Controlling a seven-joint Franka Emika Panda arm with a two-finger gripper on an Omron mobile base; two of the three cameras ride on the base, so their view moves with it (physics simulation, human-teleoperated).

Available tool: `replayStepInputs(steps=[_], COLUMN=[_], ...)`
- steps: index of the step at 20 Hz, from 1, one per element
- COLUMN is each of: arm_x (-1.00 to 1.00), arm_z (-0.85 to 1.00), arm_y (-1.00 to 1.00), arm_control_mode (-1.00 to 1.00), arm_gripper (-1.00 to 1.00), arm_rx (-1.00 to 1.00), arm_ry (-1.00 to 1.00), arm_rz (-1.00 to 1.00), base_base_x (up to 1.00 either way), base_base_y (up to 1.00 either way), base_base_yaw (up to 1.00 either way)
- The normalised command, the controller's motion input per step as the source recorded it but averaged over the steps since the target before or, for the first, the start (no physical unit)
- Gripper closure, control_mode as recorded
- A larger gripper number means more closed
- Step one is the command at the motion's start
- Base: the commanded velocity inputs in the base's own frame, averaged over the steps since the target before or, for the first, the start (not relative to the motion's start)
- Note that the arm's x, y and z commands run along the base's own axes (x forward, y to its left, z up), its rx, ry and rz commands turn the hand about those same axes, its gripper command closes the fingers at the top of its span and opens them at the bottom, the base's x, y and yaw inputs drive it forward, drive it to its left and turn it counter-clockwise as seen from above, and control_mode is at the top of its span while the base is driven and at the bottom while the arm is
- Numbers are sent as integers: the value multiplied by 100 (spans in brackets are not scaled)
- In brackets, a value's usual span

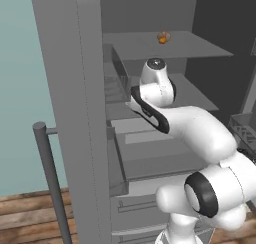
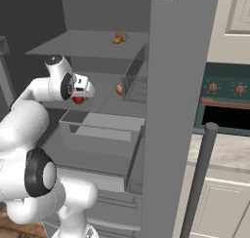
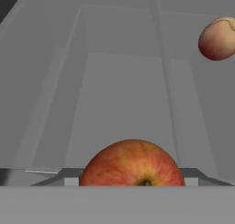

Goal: Place the apple in the correct fridge rack based on whether it is a fruit or vegetable. Finally, close the fridge door.

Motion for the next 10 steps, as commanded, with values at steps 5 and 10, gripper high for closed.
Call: replayStepInputs(steps=[5, 10], arm_x=[11, 68], arm_z=[5, -25], arm_y=[0, 0], arm_control_mode=[-100, -100], arm_gripper=[100, 100], arm_rx=[0, 0], arm_ry=[-22, -7], arm_rz=[0, 0], base_base_x=[0, 0], base_base_y=[0, 0], base_base_yaw=[0, 0])
